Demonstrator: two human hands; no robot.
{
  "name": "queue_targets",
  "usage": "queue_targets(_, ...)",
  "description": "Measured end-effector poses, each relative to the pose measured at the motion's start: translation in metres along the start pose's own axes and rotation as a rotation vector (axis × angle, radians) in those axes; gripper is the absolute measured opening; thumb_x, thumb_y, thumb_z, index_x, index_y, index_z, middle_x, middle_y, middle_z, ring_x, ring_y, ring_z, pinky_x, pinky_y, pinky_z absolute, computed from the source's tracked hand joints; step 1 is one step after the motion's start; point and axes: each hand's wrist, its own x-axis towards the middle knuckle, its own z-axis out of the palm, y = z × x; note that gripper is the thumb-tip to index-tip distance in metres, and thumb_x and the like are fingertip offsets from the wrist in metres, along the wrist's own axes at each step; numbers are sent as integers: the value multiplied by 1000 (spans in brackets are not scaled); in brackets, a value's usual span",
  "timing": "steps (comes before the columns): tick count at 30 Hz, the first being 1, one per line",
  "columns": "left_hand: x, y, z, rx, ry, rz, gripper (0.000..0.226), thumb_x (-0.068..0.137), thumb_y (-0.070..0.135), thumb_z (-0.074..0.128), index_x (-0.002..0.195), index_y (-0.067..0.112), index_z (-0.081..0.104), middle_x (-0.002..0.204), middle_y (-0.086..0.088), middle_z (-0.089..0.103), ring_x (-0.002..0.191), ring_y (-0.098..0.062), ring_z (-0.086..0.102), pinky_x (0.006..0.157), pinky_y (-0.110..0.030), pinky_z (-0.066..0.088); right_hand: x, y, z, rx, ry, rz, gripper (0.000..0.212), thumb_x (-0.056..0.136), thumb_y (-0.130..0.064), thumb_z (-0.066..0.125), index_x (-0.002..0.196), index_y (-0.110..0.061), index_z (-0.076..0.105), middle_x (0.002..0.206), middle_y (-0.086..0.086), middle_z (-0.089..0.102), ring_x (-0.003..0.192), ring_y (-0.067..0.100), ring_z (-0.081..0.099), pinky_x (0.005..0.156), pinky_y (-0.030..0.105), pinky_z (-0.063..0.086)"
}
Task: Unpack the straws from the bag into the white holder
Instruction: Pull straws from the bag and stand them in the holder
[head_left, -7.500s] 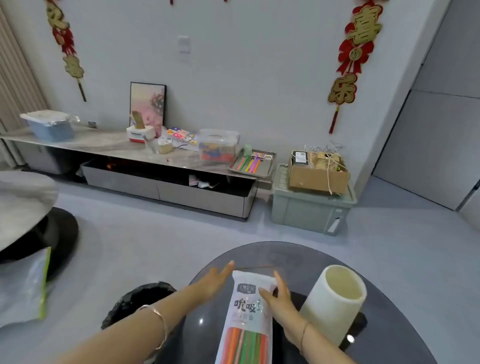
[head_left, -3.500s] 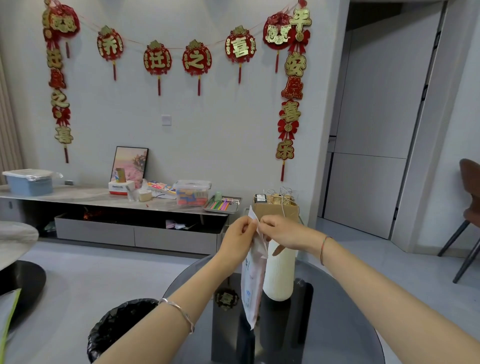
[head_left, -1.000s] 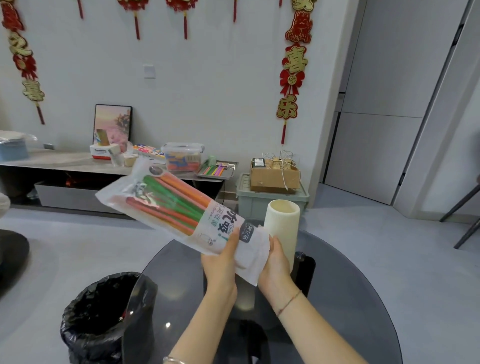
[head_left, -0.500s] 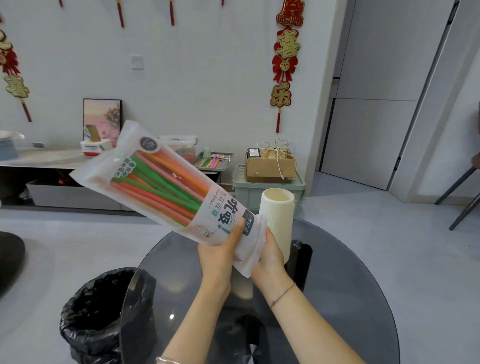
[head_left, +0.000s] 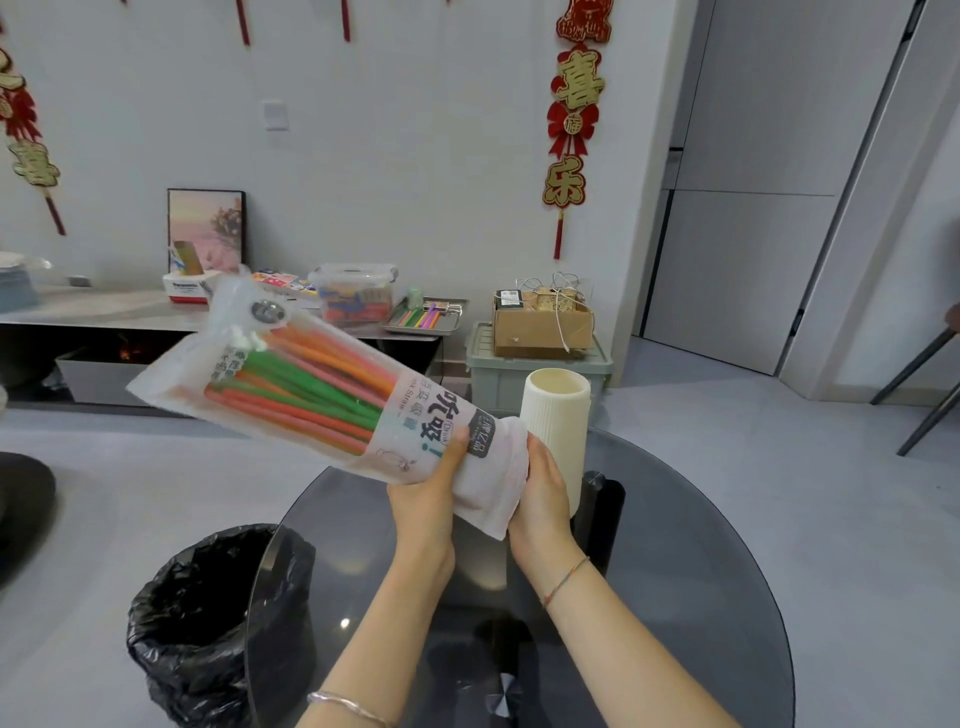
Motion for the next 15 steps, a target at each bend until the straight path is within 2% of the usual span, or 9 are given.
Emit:
queue_targets(2,1,0,-2,-98,48,-73,34,73,18,79,104,26,65,104,5,74,98,-11,69,81,-29,55,-1,0,0,-314,6,-215,27,98,-28,44,90,-9,62,85,7,64,84,20,62,68,20,52)
queue_targets(4,2,1,-4,-168,71,-135,29,75,18,77,99,28,64,97,7,76,95,-12,70,78,-31,56,-2,-1,-2,-521,-6,-376,31,98,-28,44,76,-8,56,70,0,57,67,7,55,53,7,41)
queue_targets(6,2,2,-5,-202,88,-179,25,76,18,76,95,27,64,91,7,77,93,-13,70,76,-32,56,-2,-2,-3,-650,-19,-459,28,97,-26,46,76,-9,54,67,-4,55,62,3,52,51,5,39)
queue_targets(8,1,2,-3,-230,108,-219,26,76,17,75,99,22,65,99,1,75,95,-17,69,83,-35,55,0,-3,-6,-709,-16,-510,24,96,-25,48,80,-8,55,72,-4,58,67,4,54,56,6,42)
queue_targets(11,1,6,-2,-266,141,-243,33,79,16,73,110,20,61,106,-1,70,94,-17,67,85,-38,53,2,-7,-8,-675,-36,-511,20,95,-24,50,86,-8,56,77,2,60,68,10,55,60,17,46)
queue_targets(13,5,11,-6,-306,162,-274,29,81,17,71,106,22,58,104,-2,69,94,-18,67,84,-41,54,5,-14,-11,-648,-45,-478,17,95,-24,50,88,-10,55,71,3,56,61,12,52,54,18,44)
queue_targets(15,11,17,-13,-362,178,-307,24,83,19,69,102,23,55,100,-3,69,88,-19,67,75,-40,55,9,-25,-15,-617,-28,-453,15,95,-23,50,86,-13,55,65,2,53,56,12,50,51,19,42)
